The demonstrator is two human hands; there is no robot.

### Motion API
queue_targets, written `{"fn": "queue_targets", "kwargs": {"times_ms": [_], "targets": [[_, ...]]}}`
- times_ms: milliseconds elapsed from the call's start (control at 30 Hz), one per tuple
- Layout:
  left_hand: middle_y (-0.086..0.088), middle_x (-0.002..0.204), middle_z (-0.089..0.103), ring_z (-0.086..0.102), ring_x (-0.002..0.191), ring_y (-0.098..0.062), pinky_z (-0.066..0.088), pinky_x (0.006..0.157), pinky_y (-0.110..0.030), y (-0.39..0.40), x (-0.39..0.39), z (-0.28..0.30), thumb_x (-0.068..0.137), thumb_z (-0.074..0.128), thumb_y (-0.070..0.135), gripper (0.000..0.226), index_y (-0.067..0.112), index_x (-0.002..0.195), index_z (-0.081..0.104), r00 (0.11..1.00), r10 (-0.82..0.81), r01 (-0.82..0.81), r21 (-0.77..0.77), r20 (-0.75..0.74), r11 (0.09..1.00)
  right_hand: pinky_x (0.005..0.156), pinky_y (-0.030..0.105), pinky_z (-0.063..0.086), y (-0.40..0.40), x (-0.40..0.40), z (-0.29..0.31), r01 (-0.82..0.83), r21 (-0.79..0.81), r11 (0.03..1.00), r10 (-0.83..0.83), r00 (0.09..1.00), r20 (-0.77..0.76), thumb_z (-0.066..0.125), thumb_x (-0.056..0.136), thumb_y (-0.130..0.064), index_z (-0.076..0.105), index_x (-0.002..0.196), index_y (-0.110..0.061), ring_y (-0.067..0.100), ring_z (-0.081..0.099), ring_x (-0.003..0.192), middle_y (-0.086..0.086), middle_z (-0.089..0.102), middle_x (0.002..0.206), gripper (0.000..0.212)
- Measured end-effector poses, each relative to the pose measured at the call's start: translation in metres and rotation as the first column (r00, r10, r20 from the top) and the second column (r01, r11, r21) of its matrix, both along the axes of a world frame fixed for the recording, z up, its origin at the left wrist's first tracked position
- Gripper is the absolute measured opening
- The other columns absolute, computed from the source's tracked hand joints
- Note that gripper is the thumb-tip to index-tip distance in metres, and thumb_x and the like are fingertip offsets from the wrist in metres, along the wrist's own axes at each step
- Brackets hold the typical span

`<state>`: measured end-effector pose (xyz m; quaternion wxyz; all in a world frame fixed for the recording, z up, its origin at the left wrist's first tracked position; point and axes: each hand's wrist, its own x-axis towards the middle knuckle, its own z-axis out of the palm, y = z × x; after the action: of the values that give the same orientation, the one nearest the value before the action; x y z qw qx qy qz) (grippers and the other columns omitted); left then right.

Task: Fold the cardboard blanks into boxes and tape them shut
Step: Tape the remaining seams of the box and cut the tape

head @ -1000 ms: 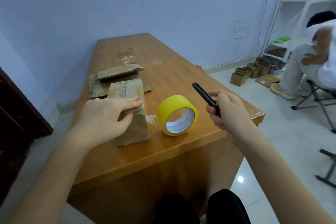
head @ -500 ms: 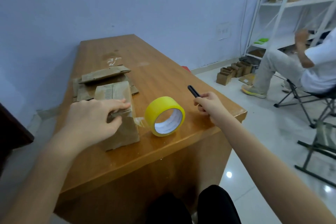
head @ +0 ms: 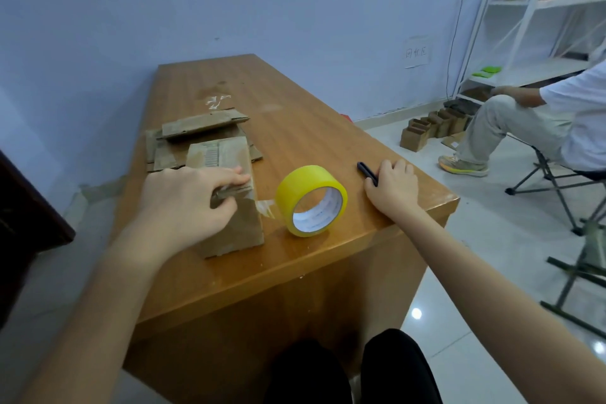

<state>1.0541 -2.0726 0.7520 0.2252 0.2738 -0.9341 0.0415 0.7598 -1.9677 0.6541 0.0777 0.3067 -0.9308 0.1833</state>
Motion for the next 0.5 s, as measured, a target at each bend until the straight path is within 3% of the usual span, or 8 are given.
{"fn": "queue_targets", "kwargs": {"times_ms": [67, 133, 200, 267, 300, 367, 433, 500], "targets": [[0.022, 0.110, 0.066, 0.029, 0.048, 0.007, 0.021, 0.045, -0.014, 0.000, 0.000, 0.001, 0.082, 0.065, 0.023, 0.034, 0.041, 0.110, 0.067, 1.000, 0.016, -0.016, -0.002, 0.007, 1.000, 0.092, 0.038, 0.035, 0.000, 0.005, 0.001, 0.016, 0.013, 1.000, -0.015, 0.999, -0.034, 0.047, 0.093, -0.034, 0.049, 0.109, -0.004, 0.034, 0.041, 0.114, 0.017, 0.048, 0.119, 0.034], [0.025, 0.115, 0.062, 0.030, 0.049, 0.006, 0.023, 0.045, -0.016, 0.000, -0.001, 0.002, 0.084, 0.061, 0.026, 0.035, 0.044, 0.114, 0.064, 0.999, 0.030, -0.030, -0.006, 0.034, 1.000, 0.093, 0.037, 0.033, -0.003, 0.011, 0.009, -0.041, -0.116, 0.992, 0.033, 0.997, -0.065, 0.050, 0.092, -0.032, 0.051, 0.114, -0.002, 0.032, 0.043, 0.115, 0.016, 0.049, 0.120, 0.037], [0.029, 0.118, 0.059, 0.030, 0.050, 0.007, 0.025, 0.046, -0.017, 0.001, -0.001, 0.002, 0.086, 0.057, 0.029, 0.035, 0.046, 0.117, 0.060, 0.997, 0.043, -0.043, 0.003, 0.068, 0.999, 0.093, 0.037, 0.038, -0.007, 0.025, 0.035, -0.227, -0.350, 0.909, 0.251, 0.968, 0.022, 0.050, 0.093, -0.028, 0.055, 0.116, -0.006, 0.025, 0.050, 0.109, 0.010, 0.055, 0.117, 0.032], [0.030, 0.120, 0.057, 0.034, 0.051, 0.006, 0.026, 0.046, -0.016, 0.003, -0.001, 0.004, 0.087, 0.055, 0.031, 0.036, 0.047, 0.118, 0.059, 0.995, 0.048, -0.050, 0.017, 0.088, 0.999, 0.088, 0.038, 0.045, -0.011, 0.046, 0.072, -0.437, -0.437, 0.786, 0.550, 0.816, 0.175, 0.048, 0.096, -0.030, 0.060, 0.107, -0.011, 0.018, 0.057, 0.096, 0.001, 0.064, 0.105, 0.025], [0.030, 0.121, 0.057, 0.039, 0.054, 0.005, 0.025, 0.046, -0.015, 0.004, -0.001, 0.005, 0.087, 0.055, 0.031, 0.036, 0.047, 0.119, 0.059, 0.994, 0.045, -0.047, 0.021, 0.096, 0.999, 0.088, 0.038, 0.046, -0.013, 0.057, 0.088, -0.554, -0.370, 0.746, 0.648, 0.733, 0.210, 0.046, 0.097, -0.032, 0.063, 0.105, -0.012, 0.017, 0.059, 0.095, -0.001, 0.066, 0.101, 0.027], [0.027, 0.122, 0.058, 0.055, 0.070, 0.000, 0.023, 0.047, -0.014, 0.005, -0.001, 0.008, 0.088, 0.055, 0.032, 0.035, 0.045, 0.120, 0.059, 0.992, 0.036, -0.037, 0.009, 0.118, 0.999, 0.089, 0.041, 0.047, -0.024, 0.073, 0.110, -0.714, -0.145, 0.685, 0.725, 0.650, 0.230, 0.044, 0.098, -0.035, 0.066, 0.105, -0.010, 0.022, 0.060, 0.097, 0.005, 0.068, 0.102, 0.034], [0.025, 0.121, 0.059, 0.063, 0.082, -0.007, 0.022, 0.048, -0.013, 0.004, 0.001, 0.011, 0.088, 0.056, 0.032, 0.034, 0.043, 0.120, 0.060, 0.991, 0.015, -0.014, -0.008, 0.132, 1.000, 0.091, 0.041, 0.047, -0.037, 0.084, 0.120, -0.771, 0.000, 0.637, 0.737, 0.610, 0.290, 0.045, 0.096, -0.037, 0.067, 0.103, -0.006, 0.025, 0.061, 0.098, 0.009, 0.069, 0.103, 0.038], [0.022, 0.116, 0.063, 0.065, 0.081, -0.010, 0.022, 0.048, -0.013, 0.001, 0.003, 0.012, 0.088, 0.058, 0.031, 0.032, 0.042, 0.119, 0.062, 0.991, -0.020, 0.020, -0.003, 0.131, 1.000, 0.091, 0.036, 0.047, -0.049, 0.091, 0.124, -0.787, 0.109, 0.608, 0.710, 0.600, 0.368, 0.049, 0.093, -0.039, 0.069, 0.103, -0.012, 0.020, 0.060, 0.097, 0.001, 0.068, 0.102, 0.034]]}}
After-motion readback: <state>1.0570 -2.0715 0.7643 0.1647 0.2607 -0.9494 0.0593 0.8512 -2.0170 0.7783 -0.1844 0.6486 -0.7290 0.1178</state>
